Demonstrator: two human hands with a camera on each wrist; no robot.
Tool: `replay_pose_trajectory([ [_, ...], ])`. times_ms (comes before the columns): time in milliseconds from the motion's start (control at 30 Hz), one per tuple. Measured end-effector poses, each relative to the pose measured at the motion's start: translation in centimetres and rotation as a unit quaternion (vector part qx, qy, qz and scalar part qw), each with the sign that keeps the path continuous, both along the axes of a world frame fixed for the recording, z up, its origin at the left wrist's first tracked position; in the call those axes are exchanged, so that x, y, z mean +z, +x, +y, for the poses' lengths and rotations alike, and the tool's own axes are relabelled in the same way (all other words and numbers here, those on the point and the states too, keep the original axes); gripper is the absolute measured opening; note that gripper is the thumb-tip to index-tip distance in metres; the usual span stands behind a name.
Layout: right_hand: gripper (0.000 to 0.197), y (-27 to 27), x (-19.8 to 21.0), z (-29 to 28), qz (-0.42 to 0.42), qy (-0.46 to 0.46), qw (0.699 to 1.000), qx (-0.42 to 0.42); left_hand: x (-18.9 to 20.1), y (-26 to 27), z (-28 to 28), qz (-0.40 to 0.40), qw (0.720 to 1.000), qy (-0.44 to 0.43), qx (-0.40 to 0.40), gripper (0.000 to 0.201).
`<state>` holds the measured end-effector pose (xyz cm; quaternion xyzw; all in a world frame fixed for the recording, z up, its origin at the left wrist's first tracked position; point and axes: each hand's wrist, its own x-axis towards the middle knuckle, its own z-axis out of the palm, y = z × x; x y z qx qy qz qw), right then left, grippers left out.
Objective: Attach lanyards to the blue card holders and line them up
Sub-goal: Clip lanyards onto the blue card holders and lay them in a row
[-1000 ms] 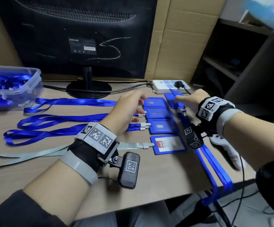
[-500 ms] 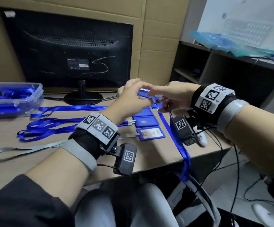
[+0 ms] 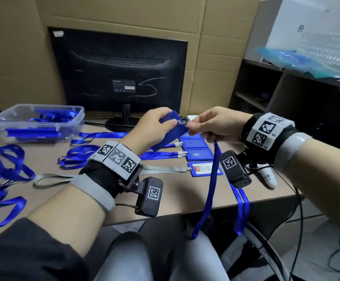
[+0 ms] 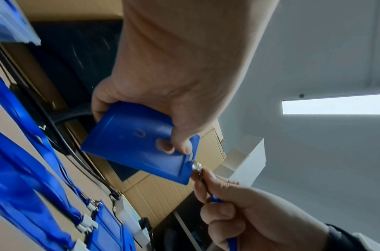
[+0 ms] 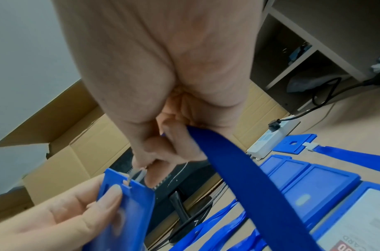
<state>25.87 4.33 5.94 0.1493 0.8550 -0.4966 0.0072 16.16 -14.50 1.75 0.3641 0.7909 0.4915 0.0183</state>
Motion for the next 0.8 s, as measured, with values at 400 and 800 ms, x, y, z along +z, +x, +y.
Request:
replay_pose_trajectory([
  [400, 0.025, -3.9, -1.5, -3.7, 0.059, 0.048, 0.996, 0.049, -0.1, -1.6, -4.9, -0.070, 0.995, -0.047, 0.044, 0.012],
  [800, 0.025, -6.7, -3.6, -7.3, 0.144, 0.179, 0.973, 0.028, -0.6, -2.5, -7.7, -0.055, 0.990, -0.083, 0.103, 0.009],
])
